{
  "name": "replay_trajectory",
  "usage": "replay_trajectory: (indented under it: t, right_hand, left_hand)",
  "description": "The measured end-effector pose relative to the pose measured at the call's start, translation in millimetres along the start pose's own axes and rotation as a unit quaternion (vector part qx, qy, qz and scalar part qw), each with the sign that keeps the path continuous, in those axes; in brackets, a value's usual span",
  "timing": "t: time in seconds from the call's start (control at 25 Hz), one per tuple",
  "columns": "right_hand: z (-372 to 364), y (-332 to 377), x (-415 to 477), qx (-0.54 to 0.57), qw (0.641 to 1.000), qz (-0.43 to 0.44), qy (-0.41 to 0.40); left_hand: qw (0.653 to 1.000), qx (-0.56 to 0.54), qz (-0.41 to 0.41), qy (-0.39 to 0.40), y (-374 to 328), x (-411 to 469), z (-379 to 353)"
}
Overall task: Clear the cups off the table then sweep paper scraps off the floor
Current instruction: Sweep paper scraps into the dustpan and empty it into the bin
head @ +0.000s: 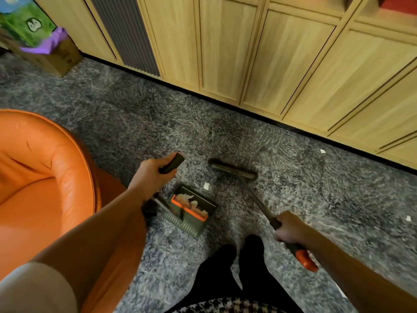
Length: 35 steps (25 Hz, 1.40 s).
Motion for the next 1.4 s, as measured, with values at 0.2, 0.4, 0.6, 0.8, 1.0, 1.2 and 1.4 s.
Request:
replay_trajectory:
  t: [0.2,0.4,0.6,0.8,1.0,1.2,1.4]
  right_hand:
    - [-25.3,-41.2,-24.5,-0.009,0.994,-0.041,0.104]
    - [-30.0,-53.6,-32.7,0.024,0.991,-0.021,0.129]
    - [-12.8,-58.8,-48.5,0.096,0.988,0.019,0.123]
    - [12.6,-64.5,-71.2,0.169,0.980,0.042,0.097]
    - [19.7,-82.1,-73.3,0.218,0.975,0.019,0.027]
    - [38.0,-125.4,-80.9,0.298,0.952,-0.025,-0.058]
    - [72.0,-184.5,-105.6,0.399,0.901,-0.047,-0.165]
  left_hand:
    - [0.999,0.032,-0.028,-0.005,-17.1,8.2,-6.6]
    - [0.998,0.049,-0.029,-0.007,-28.2,15.3,-8.4]
    - [0.997,0.068,-0.022,-0.009,-30.0,15.8,-8.9]
    - [0.999,0.037,-0.022,-0.010,-28.3,15.4,-8.6]
    - [0.998,0.024,-0.062,0.004,-56.1,21.3,-24.6]
    - [0.983,0.062,-0.168,0.051,-142.9,39.1,-64.9]
    - [0.959,0.141,-0.228,0.090,-248.4,60.7,-135.4]
Point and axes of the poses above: each hand's wrist, its own x-axis towards the middle knuckle, its own z-axis out of the back of the hand, y = z × x, the point moved 1 cm from there along x, towards the middle knuckle, and after that the axes turned 11 degrees about z, right-handed, at the moved point
